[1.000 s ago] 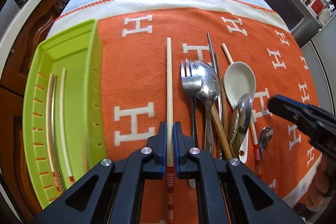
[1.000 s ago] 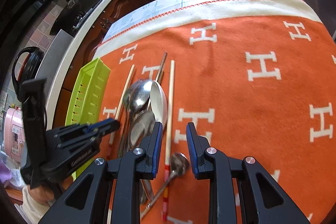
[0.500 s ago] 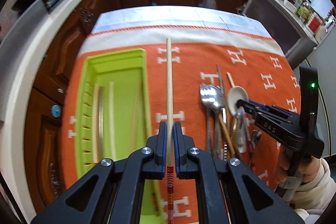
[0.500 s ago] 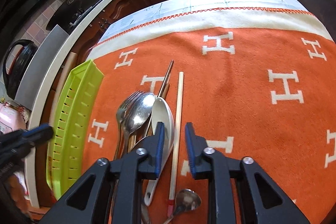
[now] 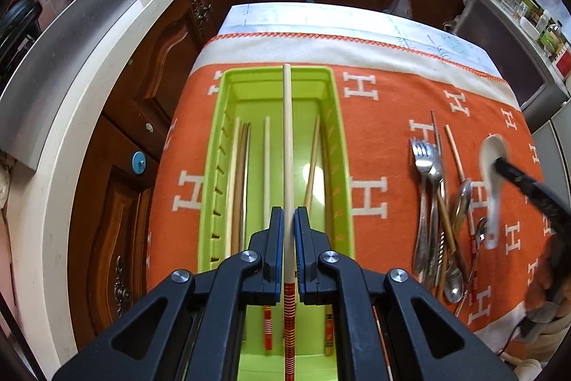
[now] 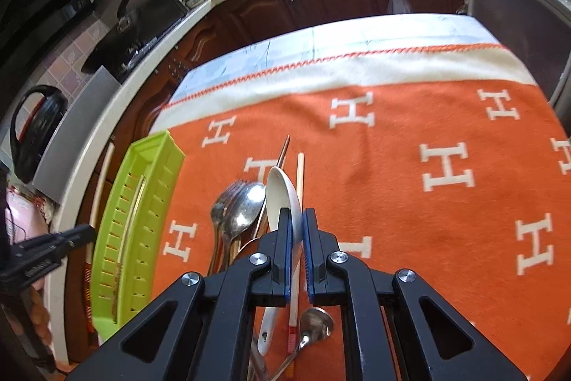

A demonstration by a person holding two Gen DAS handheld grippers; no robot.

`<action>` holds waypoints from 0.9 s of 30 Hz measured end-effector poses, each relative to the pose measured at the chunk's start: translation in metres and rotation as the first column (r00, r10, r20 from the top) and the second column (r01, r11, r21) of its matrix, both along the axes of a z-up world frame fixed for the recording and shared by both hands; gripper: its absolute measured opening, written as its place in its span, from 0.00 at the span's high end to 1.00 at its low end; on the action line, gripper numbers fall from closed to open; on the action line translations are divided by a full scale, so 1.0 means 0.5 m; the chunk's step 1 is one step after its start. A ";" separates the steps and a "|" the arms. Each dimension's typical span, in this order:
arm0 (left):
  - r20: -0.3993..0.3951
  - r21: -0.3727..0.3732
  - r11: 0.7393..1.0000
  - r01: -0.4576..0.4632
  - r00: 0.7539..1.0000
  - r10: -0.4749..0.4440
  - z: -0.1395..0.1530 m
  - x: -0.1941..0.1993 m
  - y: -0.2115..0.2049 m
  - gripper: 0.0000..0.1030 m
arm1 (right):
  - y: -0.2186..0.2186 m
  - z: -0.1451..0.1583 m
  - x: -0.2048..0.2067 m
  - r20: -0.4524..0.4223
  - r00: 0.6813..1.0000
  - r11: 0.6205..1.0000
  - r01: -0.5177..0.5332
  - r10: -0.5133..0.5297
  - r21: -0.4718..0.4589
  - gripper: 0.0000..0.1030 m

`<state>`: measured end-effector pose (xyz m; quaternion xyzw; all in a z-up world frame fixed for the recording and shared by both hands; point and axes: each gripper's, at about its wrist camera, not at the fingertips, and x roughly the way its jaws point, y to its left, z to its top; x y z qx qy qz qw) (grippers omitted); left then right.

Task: Organize utensils
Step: 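Carry the chopstick into the tray with the left gripper while the right grasps the white ceramic spoon, then carry the white ceramic spoon over the tray and open the right gripper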

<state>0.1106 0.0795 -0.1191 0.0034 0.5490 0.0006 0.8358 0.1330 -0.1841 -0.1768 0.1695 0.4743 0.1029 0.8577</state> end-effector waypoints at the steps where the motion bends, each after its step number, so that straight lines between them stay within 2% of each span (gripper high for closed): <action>1: -0.002 0.008 1.000 -0.003 1.000 0.003 -0.006 -0.003 0.005 0.96 | -0.003 0.012 -0.007 0.009 1.000 1.000 0.004 -0.004 -0.001 0.95; 6: -0.034 0.023 1.000 -0.020 0.999 0.021 -0.050 -0.008 0.031 0.96 | -0.006 0.078 -0.053 0.048 0.999 1.000 0.003 -0.003 0.000 0.95; 11: -0.044 0.005 0.999 -0.048 0.998 0.048 -0.079 -0.012 0.059 0.95 | 0.036 0.138 -0.088 0.079 0.996 0.999 -0.046 0.047 -0.005 0.95; 18: 0.045 -0.051 0.995 -0.088 0.995 0.090 -0.042 -0.024 0.104 0.93 | 0.147 0.202 -0.122 0.095 0.984 0.989 -0.148 0.149 -0.020 0.95; 22: 0.084 -0.085 0.991 -0.099 0.991 0.107 -0.013 -0.036 0.128 0.93 | 0.229 0.214 -0.121 0.054 0.976 0.978 -0.209 0.209 0.002 0.95; 27: 0.120 -0.070 0.992 -0.107 0.986 0.115 0.012 -0.065 0.146 0.89 | 0.327 0.207 -0.101 0.004 0.964 0.964 -0.267 0.267 0.004 0.95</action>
